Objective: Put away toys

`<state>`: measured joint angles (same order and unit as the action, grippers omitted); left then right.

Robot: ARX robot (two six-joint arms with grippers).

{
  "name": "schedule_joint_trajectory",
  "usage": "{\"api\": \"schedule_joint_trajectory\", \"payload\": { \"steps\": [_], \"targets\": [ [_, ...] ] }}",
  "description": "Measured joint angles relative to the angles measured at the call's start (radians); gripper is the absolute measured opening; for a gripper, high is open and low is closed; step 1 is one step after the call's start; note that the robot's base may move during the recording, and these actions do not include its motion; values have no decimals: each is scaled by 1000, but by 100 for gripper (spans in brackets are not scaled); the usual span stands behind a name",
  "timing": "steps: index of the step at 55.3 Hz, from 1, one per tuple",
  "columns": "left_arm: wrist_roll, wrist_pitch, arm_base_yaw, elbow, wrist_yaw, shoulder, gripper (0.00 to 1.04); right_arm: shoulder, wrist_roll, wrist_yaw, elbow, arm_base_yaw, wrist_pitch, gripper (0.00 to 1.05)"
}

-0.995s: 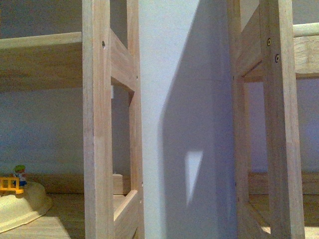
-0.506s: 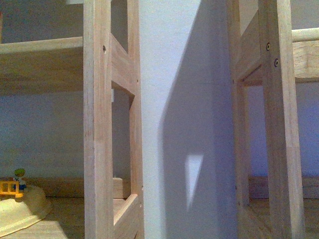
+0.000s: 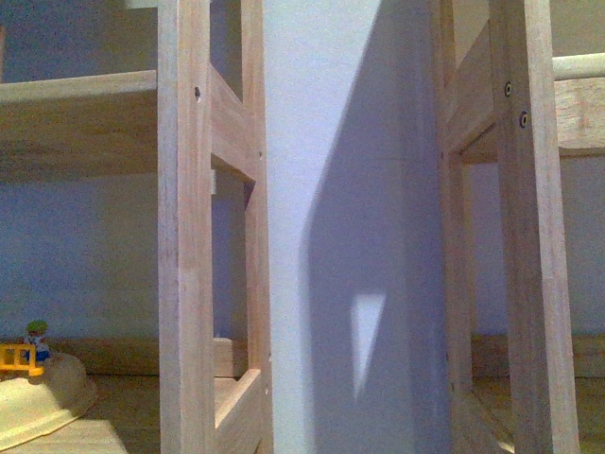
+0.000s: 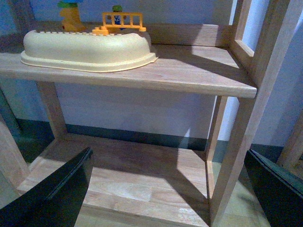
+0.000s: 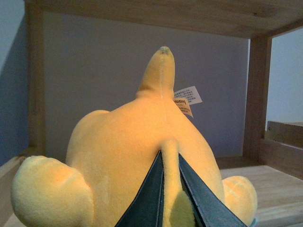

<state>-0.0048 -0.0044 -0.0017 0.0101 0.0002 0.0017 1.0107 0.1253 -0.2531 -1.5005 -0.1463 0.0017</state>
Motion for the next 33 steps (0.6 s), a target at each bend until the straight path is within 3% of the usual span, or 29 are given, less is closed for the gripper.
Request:
{"api": "schedule_joint_trajectory", "payload": {
  "steps": [22, 33],
  "targets": [
    [0, 0, 0, 0, 0, 0, 98, 367, -82, -8, -275, 146, 35, 6],
    [0, 0, 0, 0, 0, 0, 98, 492, -89, -27, -375, 167, 44, 6]
  ]
}}
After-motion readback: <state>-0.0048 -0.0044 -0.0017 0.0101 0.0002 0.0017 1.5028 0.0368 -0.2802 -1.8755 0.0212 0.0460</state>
